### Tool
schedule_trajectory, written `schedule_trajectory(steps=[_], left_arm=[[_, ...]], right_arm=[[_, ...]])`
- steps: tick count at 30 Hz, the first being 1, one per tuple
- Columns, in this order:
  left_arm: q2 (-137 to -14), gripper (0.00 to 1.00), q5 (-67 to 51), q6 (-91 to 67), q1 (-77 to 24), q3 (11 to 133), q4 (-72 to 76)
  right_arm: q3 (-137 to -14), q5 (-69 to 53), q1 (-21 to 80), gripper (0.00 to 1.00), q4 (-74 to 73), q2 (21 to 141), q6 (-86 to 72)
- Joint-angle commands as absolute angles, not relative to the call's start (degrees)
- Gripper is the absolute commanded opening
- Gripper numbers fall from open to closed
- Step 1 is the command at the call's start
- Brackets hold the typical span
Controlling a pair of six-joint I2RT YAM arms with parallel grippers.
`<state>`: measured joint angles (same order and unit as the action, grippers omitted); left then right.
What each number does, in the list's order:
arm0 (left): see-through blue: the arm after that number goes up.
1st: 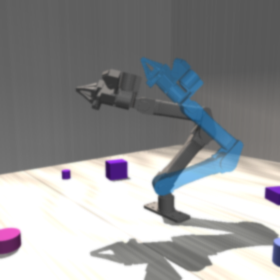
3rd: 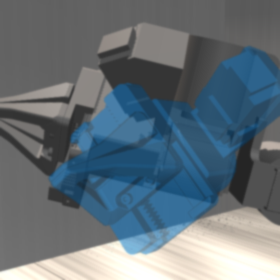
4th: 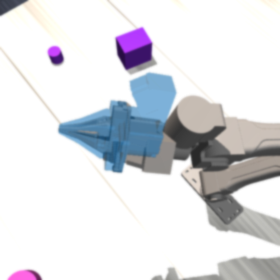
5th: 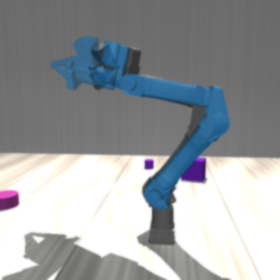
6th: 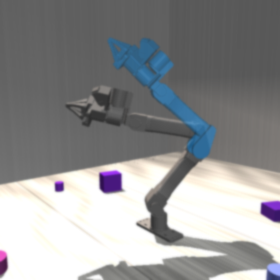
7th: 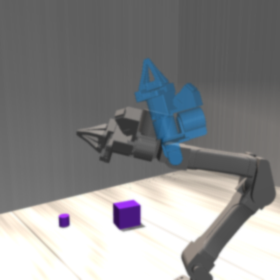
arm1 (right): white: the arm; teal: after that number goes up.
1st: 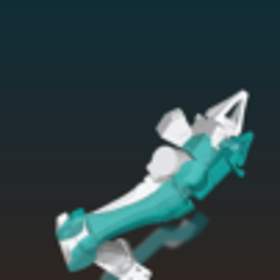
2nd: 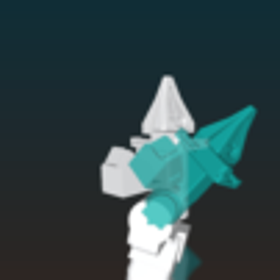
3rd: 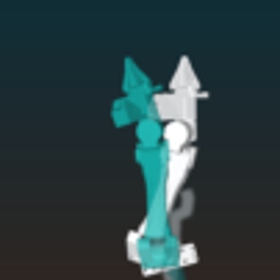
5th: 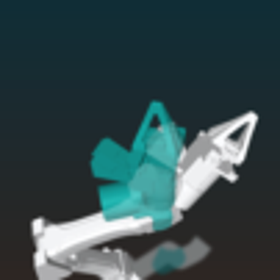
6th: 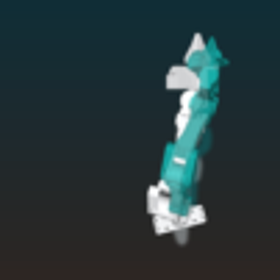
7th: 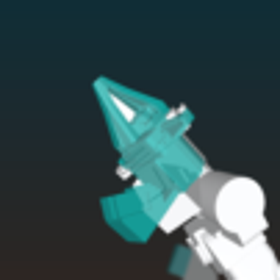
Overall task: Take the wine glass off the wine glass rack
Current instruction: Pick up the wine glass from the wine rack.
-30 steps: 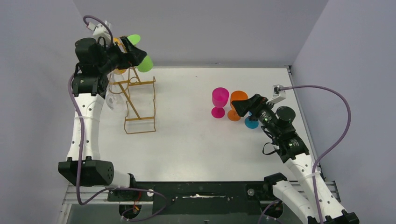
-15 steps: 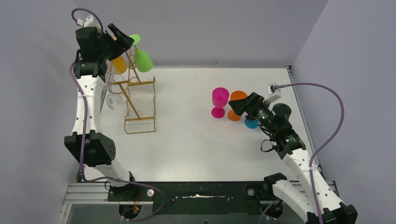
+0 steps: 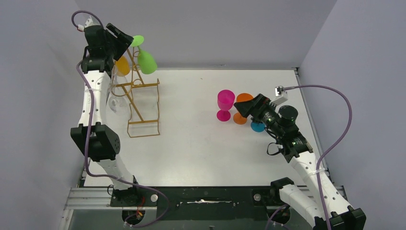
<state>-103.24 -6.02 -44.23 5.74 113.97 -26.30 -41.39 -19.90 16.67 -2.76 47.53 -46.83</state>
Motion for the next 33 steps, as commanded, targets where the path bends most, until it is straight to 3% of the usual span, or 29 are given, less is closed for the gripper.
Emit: schedule_trajectory(steps=[1,12,33], left_arm=[[-105.0,0.6,-2.8,-47.2,4.2,118.1,-25.6],[-104.9,0.54,8.3,-53.2,0.8,114.1,-21.9],[-102.1,0.19,10.6,-57.2,0.8,107.1,-16.6]], right_arm=[[-43.3,-20.4,17.2,0.9,1.2,47.6,-47.6],[-42.7,-20.2,17.3,0.9,2.0,47.2,-48.7],[-41.2,-19.8,17.3,0.91,0.0,45.3,-48.3]])
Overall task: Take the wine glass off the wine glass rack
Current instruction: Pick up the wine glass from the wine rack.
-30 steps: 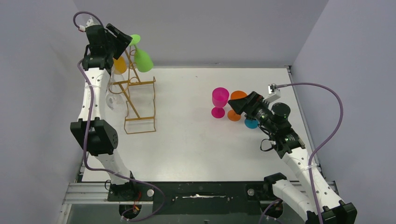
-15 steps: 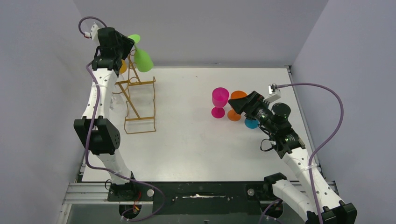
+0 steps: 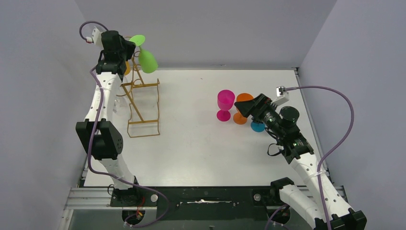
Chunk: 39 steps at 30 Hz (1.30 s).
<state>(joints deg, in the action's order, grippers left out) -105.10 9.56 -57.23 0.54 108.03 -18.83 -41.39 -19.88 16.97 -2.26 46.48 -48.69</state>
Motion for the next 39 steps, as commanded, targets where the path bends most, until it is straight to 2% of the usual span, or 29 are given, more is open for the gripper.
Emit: schedule_trajectory(steps=[1,4,7,30,39], left_arm=[[-101.8,0.17,10.8,-57.1,0.8,106.9,-16.3],[-101.0,0.04,12.1,-55.8,0.2,106.3,-15.2],[-100.1,0.0,12.9,-55.3,-0.2,104.5,-14.0],[-94.8,0.0,9.2,-60.8,0.7,96.7,-4.3],[-93.5,0.0,3.8,-60.6,2.1,94.4,2.3]], right_arm=[[-41.2,-19.8,17.4,0.91,-0.1,45.2,-48.3],[-41.0,-19.5,17.4,0.91,0.0,44.9,-48.5],[-41.2,-19.2,17.4,0.91,0.3,45.1,-49.2],[-40.9,-19.5,17.4,0.91,1.7,45.3,-51.7],[-40.6,-18.1,17.4,0.91,1.9,44.3,-53.4]])
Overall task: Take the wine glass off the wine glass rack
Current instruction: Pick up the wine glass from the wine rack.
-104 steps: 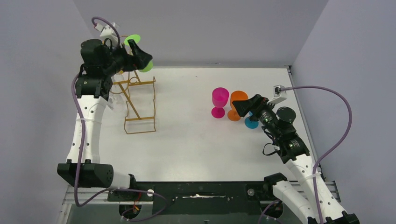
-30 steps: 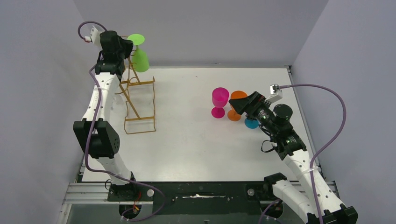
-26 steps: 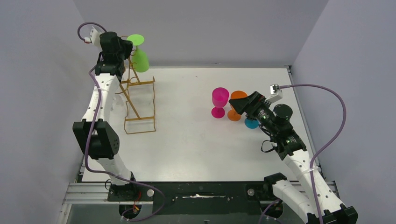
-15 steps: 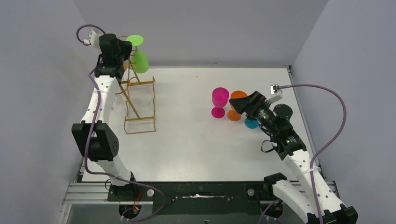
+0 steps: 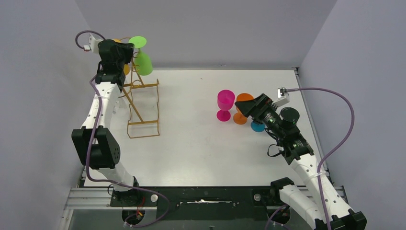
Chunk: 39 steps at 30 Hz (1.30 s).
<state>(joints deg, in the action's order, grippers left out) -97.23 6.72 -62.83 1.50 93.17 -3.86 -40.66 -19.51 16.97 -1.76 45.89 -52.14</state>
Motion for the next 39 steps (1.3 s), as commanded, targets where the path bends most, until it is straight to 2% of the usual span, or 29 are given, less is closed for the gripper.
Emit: schedule_trajectory(steps=[1,13,39], left_arm=[[-93.4,0.0,3.5,-60.6,2.2,94.2,2.4],[-93.3,0.0,-3.1,-66.0,3.1,91.1,8.4],[-98.1,0.0,-4.8,-63.9,2.7,97.5,4.5]], right_arm=[[-40.3,-17.6,17.4,0.91,2.2,44.1,-53.8],[-40.0,-16.0,17.4,0.91,1.9,44.0,-54.3],[-39.6,-15.6,17.4,0.91,1.8,44.0,-54.6]])
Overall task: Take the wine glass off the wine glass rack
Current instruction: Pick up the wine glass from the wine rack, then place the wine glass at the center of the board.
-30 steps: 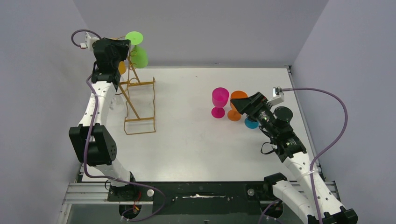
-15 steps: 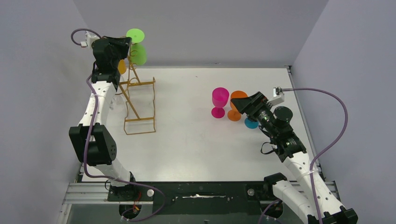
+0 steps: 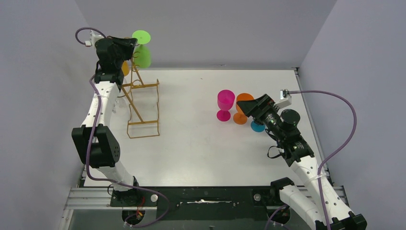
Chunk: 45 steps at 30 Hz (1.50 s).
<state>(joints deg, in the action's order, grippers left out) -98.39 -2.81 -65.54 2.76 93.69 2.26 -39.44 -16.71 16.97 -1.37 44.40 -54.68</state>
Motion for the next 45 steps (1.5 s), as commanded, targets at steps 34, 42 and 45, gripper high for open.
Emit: schedule_trajectory(steps=[34,42,45], left_arm=[[-79.6,0.0,-20.6,-40.3,-14.1,76.9,8.9],[-71.5,0.0,-33.9,-31.5,-18.6,65.6,13.1],[-69.6,0.0,-38.5,-34.1,-19.9,60.8,15.4]], right_arm=[[-38.4,-16.8,17.5,0.92,5.5,44.0,-53.8],[-37.1,-21.5,18.1,0.91,13.0,44.5,-52.8],[-38.3,-25.4,18.5,0.9,14.3,46.6,-51.5]])
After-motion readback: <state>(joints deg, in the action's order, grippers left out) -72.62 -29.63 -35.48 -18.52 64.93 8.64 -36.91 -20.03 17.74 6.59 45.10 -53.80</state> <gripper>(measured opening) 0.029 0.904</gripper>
